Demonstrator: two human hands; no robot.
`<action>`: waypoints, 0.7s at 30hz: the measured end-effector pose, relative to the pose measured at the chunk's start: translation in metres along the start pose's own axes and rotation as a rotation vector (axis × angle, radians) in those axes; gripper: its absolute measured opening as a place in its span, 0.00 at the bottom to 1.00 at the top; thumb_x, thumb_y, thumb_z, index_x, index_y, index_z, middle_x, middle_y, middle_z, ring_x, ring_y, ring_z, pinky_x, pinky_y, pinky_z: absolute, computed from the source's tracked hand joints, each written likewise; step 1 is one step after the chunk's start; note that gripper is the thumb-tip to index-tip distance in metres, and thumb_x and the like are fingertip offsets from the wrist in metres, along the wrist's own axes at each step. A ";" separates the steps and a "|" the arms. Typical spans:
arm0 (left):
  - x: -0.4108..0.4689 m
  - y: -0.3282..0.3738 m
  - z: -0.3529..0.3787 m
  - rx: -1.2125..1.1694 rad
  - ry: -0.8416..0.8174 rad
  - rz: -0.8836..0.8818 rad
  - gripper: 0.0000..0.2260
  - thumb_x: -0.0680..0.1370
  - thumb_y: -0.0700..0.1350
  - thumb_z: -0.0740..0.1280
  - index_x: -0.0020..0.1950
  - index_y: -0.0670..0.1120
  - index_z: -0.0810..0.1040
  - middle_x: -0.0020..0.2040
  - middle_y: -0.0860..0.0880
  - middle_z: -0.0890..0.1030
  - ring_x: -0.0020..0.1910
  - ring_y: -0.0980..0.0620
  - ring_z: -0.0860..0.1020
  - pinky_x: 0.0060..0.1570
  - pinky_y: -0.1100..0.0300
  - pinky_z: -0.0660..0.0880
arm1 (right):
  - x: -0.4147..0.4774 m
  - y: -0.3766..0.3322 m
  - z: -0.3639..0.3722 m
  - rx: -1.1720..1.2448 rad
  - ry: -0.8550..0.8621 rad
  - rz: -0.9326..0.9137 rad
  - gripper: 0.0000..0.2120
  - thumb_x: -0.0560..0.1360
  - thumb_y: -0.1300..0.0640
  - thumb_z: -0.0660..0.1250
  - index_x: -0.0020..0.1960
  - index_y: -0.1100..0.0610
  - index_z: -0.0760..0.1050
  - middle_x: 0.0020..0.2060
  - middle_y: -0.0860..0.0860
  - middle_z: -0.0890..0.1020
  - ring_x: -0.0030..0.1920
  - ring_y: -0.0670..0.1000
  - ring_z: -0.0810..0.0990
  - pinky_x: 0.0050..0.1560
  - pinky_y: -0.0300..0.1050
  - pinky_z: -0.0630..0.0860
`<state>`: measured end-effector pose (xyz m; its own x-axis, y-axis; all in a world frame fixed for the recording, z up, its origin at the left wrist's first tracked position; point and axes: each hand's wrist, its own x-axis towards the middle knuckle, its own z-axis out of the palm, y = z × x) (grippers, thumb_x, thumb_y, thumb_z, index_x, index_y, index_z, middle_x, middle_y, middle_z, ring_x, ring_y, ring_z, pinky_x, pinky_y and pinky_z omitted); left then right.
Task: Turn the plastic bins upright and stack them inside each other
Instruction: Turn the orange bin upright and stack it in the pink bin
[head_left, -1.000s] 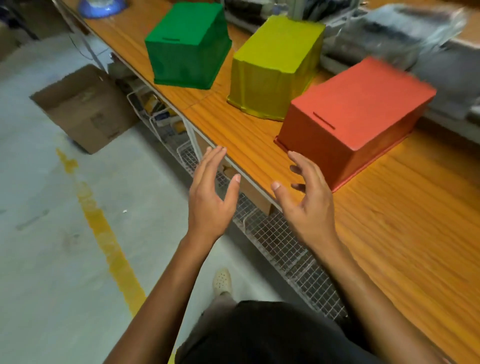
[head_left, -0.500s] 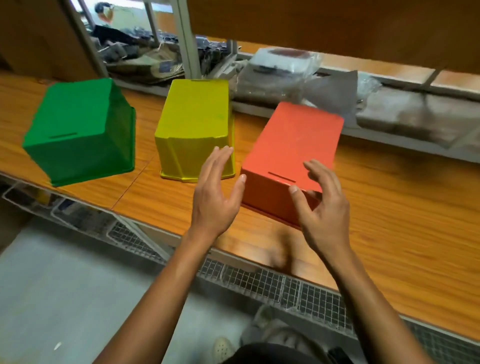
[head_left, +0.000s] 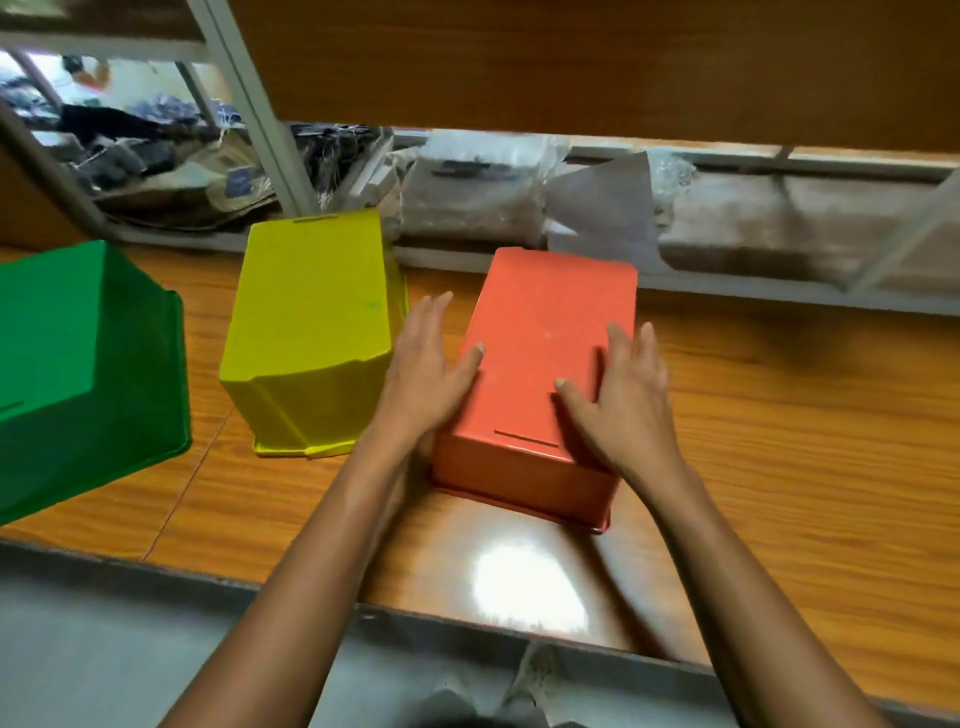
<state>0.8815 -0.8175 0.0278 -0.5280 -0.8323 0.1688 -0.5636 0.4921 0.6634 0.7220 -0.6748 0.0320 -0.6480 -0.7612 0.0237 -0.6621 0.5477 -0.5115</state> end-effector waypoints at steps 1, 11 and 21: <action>0.004 -0.001 0.001 -0.054 -0.030 -0.050 0.30 0.79 0.50 0.66 0.77 0.41 0.63 0.77 0.39 0.66 0.77 0.43 0.63 0.76 0.53 0.58 | 0.002 0.001 0.003 0.001 -0.049 0.036 0.43 0.74 0.41 0.67 0.80 0.56 0.50 0.79 0.64 0.48 0.79 0.65 0.50 0.75 0.60 0.56; 0.016 -0.031 0.038 -1.045 -0.270 -0.557 0.16 0.79 0.42 0.68 0.66 0.42 0.77 0.55 0.42 0.84 0.44 0.51 0.83 0.44 0.59 0.81 | 0.004 0.020 0.019 0.695 -0.017 0.328 0.44 0.73 0.51 0.74 0.79 0.54 0.51 0.64 0.49 0.75 0.60 0.50 0.77 0.62 0.46 0.72; 0.023 -0.021 0.045 -1.329 -0.374 -0.578 0.22 0.75 0.46 0.72 0.68 0.45 0.75 0.59 0.41 0.84 0.54 0.45 0.84 0.50 0.49 0.82 | 0.022 0.006 -0.014 0.826 -0.127 0.237 0.24 0.76 0.55 0.71 0.69 0.54 0.68 0.60 0.52 0.81 0.53 0.46 0.82 0.52 0.38 0.79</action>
<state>0.8525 -0.8358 -0.0148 -0.6836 -0.6128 -0.3964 0.1194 -0.6297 0.7676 0.6982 -0.6831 0.0414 -0.6547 -0.7188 -0.2338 0.0022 0.3075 -0.9515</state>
